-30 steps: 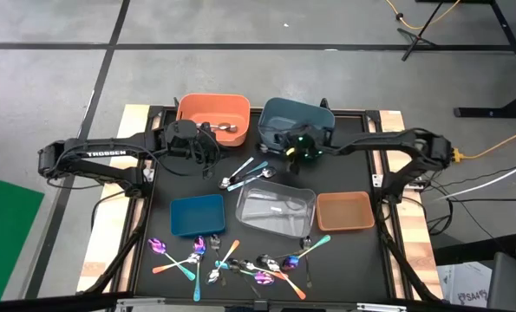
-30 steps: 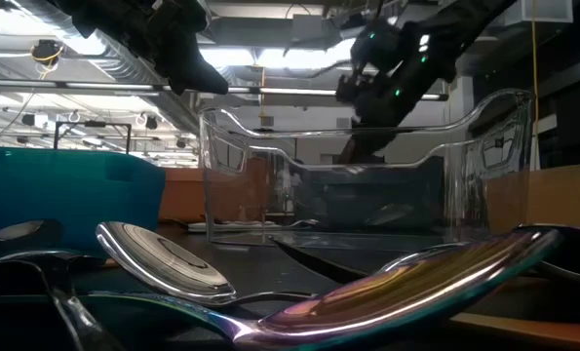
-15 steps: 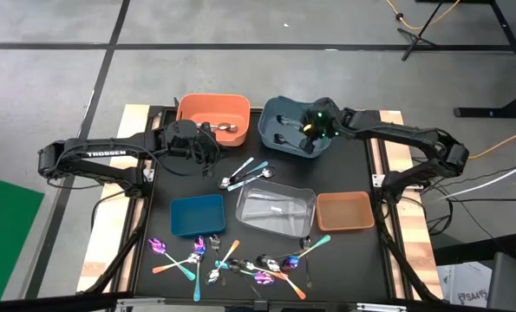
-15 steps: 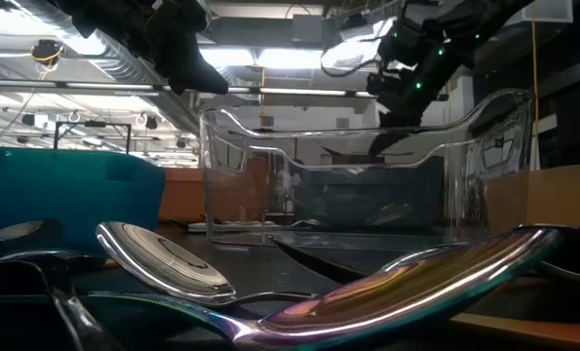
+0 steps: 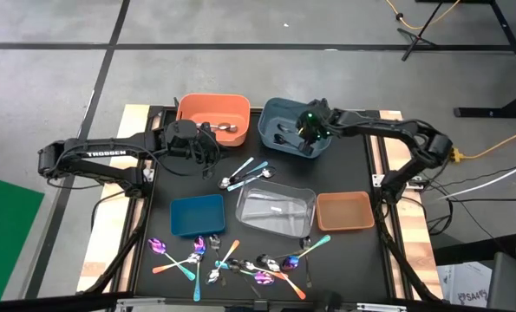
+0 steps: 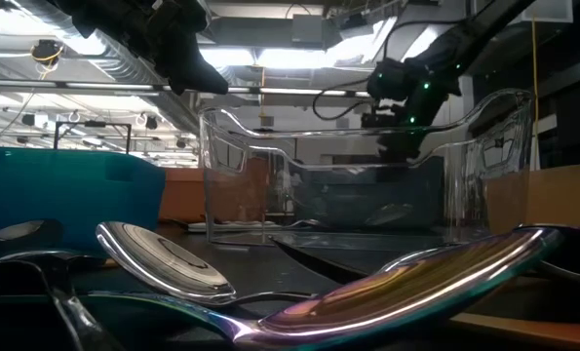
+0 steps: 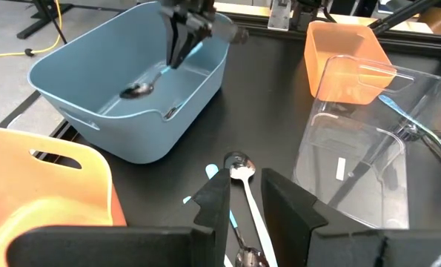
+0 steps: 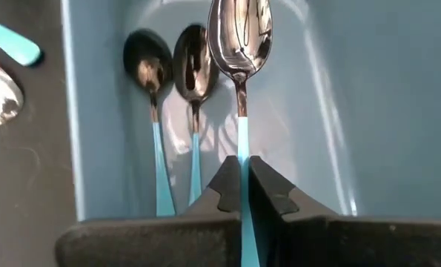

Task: Sort silverware by color (type)
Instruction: Put the blue spoon into the light blue bin, then put the white patterned spoon into the orange bin

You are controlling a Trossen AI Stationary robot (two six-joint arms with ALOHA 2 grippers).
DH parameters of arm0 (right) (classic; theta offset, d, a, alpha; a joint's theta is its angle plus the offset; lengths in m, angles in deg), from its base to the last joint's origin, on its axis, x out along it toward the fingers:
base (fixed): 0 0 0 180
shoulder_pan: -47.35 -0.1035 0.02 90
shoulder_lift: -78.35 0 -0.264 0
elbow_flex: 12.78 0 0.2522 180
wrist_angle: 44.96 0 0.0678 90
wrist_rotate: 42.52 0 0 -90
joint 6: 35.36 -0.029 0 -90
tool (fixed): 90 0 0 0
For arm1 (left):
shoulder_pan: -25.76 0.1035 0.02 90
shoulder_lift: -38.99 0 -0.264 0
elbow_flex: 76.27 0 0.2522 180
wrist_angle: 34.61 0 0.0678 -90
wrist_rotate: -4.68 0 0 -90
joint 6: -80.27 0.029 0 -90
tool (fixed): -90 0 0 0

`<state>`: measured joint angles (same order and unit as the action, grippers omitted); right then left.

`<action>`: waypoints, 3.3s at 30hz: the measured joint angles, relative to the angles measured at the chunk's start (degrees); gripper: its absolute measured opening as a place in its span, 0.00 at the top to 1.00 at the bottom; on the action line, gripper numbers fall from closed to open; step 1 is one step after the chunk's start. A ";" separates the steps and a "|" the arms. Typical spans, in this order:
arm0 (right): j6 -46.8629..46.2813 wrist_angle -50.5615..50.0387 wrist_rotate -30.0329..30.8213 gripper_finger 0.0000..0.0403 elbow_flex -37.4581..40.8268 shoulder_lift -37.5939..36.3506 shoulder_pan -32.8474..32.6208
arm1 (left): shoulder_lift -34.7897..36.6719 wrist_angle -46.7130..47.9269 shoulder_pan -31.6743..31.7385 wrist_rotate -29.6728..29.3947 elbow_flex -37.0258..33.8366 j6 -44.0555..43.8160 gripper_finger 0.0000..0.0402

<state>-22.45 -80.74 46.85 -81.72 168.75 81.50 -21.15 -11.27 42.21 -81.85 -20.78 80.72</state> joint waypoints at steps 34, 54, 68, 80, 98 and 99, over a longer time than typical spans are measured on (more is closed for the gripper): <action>1.33 3.05 0.63 1.00 -0.02 8.98 0.00 | 0.00 0.00 0.00 0.00 0.00 0.04 0.82; 1.33 3.03 0.63 0.91 -0.02 8.95 0.00 | 0.00 0.00 0.02 0.00 0.00 0.09 0.82; 1.33 3.03 0.63 0.71 -0.02 8.91 0.00 | 0.00 0.00 0.02 0.00 0.00 0.11 0.82; 1.33 2.92 0.63 0.71 -0.02 8.90 0.00 | 0.00 0.00 0.00 0.02 0.00 0.13 0.82; 0.54 -3.64 0.66 0.71 -0.02 -0.06 0.00 | 0.00 -0.01 0.02 0.02 0.00 0.11 0.82; 0.50 -4.41 0.66 0.71 -0.02 -0.64 0.00 | 0.00 0.00 0.02 0.02 0.00 0.11 0.82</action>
<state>-21.95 -85.15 47.51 -81.75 168.10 81.50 -21.15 -11.27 42.23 -81.84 -20.78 80.83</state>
